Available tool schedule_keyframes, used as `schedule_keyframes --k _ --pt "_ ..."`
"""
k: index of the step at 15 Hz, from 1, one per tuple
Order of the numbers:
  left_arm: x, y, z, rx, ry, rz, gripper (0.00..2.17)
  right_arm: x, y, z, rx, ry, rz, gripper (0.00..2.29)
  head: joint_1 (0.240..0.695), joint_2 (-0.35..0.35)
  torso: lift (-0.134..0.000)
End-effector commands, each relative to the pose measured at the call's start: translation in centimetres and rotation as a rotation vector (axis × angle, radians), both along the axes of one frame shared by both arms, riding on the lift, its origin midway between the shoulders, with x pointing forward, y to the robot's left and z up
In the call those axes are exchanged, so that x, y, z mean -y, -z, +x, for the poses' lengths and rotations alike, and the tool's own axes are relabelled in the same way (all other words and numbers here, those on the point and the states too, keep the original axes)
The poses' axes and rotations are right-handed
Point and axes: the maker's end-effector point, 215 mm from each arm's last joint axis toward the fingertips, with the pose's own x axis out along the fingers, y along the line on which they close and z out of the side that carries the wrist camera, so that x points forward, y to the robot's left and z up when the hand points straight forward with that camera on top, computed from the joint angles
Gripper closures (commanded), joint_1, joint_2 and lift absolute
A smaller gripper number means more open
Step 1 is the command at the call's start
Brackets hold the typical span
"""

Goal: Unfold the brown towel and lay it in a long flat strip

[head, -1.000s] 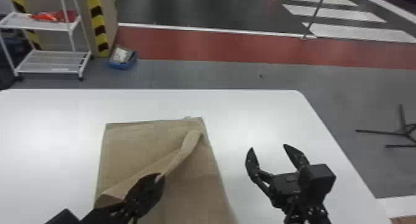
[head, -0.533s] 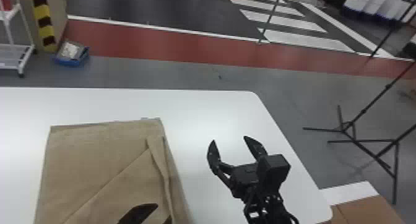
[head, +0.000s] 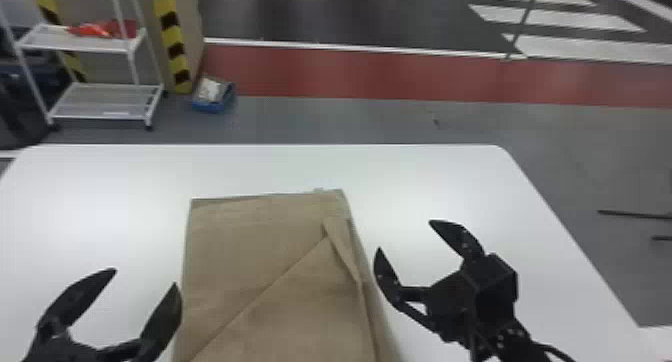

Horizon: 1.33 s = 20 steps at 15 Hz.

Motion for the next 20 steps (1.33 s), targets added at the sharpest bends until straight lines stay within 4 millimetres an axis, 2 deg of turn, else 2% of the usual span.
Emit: schedule_keyframes --k 1,2,3,4,5,7,10,12,14,16,18,20 --pt "-11.1 -0.3 -0.7 0.002 -0.191 -0.045 0.03 -2.9 1.0 -1.7 -0.034 -0.143 -0.161 0.12 0.695 0.055 -0.117" --pt "-14.4 0.4 -1.4 -0.028 -0.246 -0.073 0.03 -3.4 0.9 -2.4 -0.035 -0.196 -0.207 0.12 0.695 0.141 -0.117" --pt "-16.5 0.8 -1.9 -0.04 -0.283 -0.085 0.03 -3.9 0.8 -3.1 -0.042 -0.259 -0.243 0.12 0.695 0.22 -0.117" --pt "-18.8 0.9 -2.4 -0.047 -0.323 -0.092 0.03 -4.8 0.1 -4.0 -0.051 -0.339 -0.264 0.12 0.695 0.333 -0.117" --pt "-20.6 0.8 -2.8 -0.047 -0.35 -0.088 0.03 -5.7 -0.2 -5.3 -0.066 -0.425 -0.298 0.12 0.695 0.35 -0.117" --pt "-22.6 0.6 -3.3 -0.047 -0.374 -0.082 0.03 -6.7 1.0 -8.0 -0.133 -0.555 -0.369 0.12 0.695 0.35 -0.117" --pt "-22.9 0.9 -3.6 -0.052 -0.378 -0.09 0.03 -6.0 2.9 -10.7 -0.25 -0.643 -0.431 0.12 0.695 0.35 -0.117" --pt "-22.6 1.0 -3.3 -0.055 -0.369 -0.099 0.03 -4.9 4.5 -11.7 -0.318 -0.651 -0.488 0.13 0.695 0.35 -0.117" --pt "-21.8 1.3 -2.6 -0.065 -0.349 -0.11 0.03 -4.6 5.9 -12.7 -0.382 -0.661 -0.51 0.13 0.695 0.35 -0.117" --pt "-20.8 1.1 -1.7 -0.061 -0.327 -0.112 0.03 -4.0 6.9 -12.8 -0.417 -0.643 -0.543 0.14 0.695 0.35 -0.117" --pt "-20.1 1.8 -1.1 -0.082 -0.314 -0.111 0.03 -4.0 7.1 -13.0 -0.427 -0.646 -0.545 0.15 0.695 0.35 -0.117" --pt "-20.1 1.7 -0.9 -0.081 -0.313 -0.107 0.03 -3.6 7.7 -12.8 -0.452 -0.627 -0.545 0.15 0.695 0.35 -0.117"
